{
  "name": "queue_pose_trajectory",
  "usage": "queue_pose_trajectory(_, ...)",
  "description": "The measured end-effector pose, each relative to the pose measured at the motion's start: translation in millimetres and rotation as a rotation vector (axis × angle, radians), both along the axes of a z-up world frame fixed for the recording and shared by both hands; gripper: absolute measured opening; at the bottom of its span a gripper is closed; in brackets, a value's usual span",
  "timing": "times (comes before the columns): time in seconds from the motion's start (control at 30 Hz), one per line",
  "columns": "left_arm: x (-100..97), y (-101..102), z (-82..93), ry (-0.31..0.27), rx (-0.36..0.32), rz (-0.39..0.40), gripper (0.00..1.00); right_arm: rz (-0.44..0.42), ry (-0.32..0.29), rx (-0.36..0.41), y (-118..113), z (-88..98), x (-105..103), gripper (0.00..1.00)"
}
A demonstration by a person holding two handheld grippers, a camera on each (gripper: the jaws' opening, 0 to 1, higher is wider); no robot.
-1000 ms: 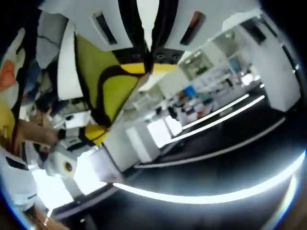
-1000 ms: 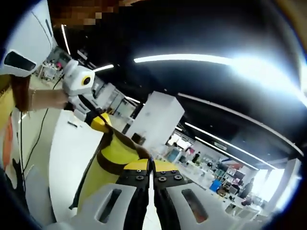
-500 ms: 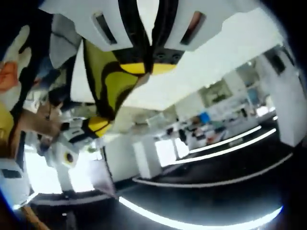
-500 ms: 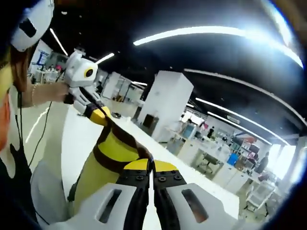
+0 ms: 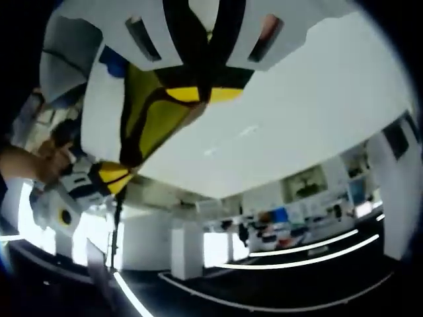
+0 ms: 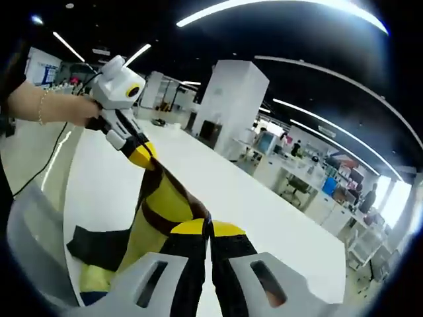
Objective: Fold the garment on the visible template until the final outline fits inside the template.
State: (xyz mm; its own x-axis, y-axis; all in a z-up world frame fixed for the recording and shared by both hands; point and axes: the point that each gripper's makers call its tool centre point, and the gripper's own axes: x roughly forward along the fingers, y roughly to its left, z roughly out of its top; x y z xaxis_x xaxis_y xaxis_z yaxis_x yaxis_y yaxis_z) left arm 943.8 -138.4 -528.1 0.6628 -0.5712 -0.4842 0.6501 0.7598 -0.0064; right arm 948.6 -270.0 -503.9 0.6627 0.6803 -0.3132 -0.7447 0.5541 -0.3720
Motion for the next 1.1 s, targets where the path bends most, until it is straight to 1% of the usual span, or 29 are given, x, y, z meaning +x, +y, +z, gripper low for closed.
queue_pose_trajectory(0.03, 8.2, 1, -5.5, 0.009, 0.004, 0.004, 0.00, -0.004, 0.013, 0.000, 0, -6.9, 10, 0.01)
queue_pose_trajectory(0.07, 13.0, 1, -9.0, 0.018, 0.007, 0.007, 0.00, -0.006, 0.017, 0.000, 0, -9.3, 13, 0.01)
queue_pose_trajectory(0.13, 26.3, 2, -17.9, 0.039, 0.010, 0.015, 0.00, -0.014, 0.040, -0.012, 1, -25.1, 32, 0.01)
queue_pose_trajectory(0.17, 34.1, 3, -24.4, 0.055, 0.015, 0.019, 0.00, -0.015, 0.046, -0.014, 1, -28.1, 35, 0.01)
queue_pose_trajectory(0.2, 39.6, 3, -28.8, 0.065, 0.014, 0.021, 0.00, -0.020, 0.060, -0.023, 2, -39.7, 47, 0.01)
queue_pose_trajectory(0.27, 48.7, 3, -38.1, 0.097, 0.009, 0.027, 0.00, -0.021, 0.076, -0.028, 2, -47.5, 54, 0.01)
queue_pose_trajectory(0.33, 65.1, 4, -52.8, 0.132, 0.007, 0.033, 0.00, -0.023, 0.099, -0.043, 2, -64.3, 71, 0.01)
queue_pose_trajectory(0.4, 74.8, 4, -62.1, 0.152, 0.009, 0.036, 0.00, -0.025, 0.116, -0.047, 2, -73.7, 82, 0.01)
queue_pose_trajectory(0.47, 88.9, 4, -75.4, 0.186, 0.004, 0.038, 0.00, -0.029, 0.136, -0.050, 1, -86.3, 99, 0.01)
queue_pose_trajectory(0.53, 97.6, 4, -83.9, 0.210, 0.001, 0.041, 0.00, -0.031, 0.150, -0.054, 1, -95.4, 110, 0.01)
queue_pose_trajectory(0.57, 105.3, 4, -90.3, 0.223, -0.001, 0.044, 0.00, -0.033, 0.164, -0.062, 1, -103.5, 118, 0.01)
queue_pose_trajectory(0.63, 115.4, 4, -101.9, 0.253, 0.003, 0.046, 0.00, -0.034, 0.181, -0.065, 2, -113.9, 130, 0.01)
queue_pose_trajectory(0.83, 140.7, 4, -128.4, 0.320, 0.007, 0.057, 0.00, -0.030, 0.227, -0.096, 2, -142.2, 157, 0.01)
queue_pose_trajectory(1.0, 158.9, 3, -143.1, 0.362, 0.009, 0.068, 0.00, -0.038, 0.266, -0.095, 1, -160.4, 176, 0.01)
queue_pose_trajectory(1.1, 166.5, 3, -153.1, 0.387, 0.011, 0.075, 0.00, -0.043, 0.293, -0.098, 1, -172.0, 186, 0.01)
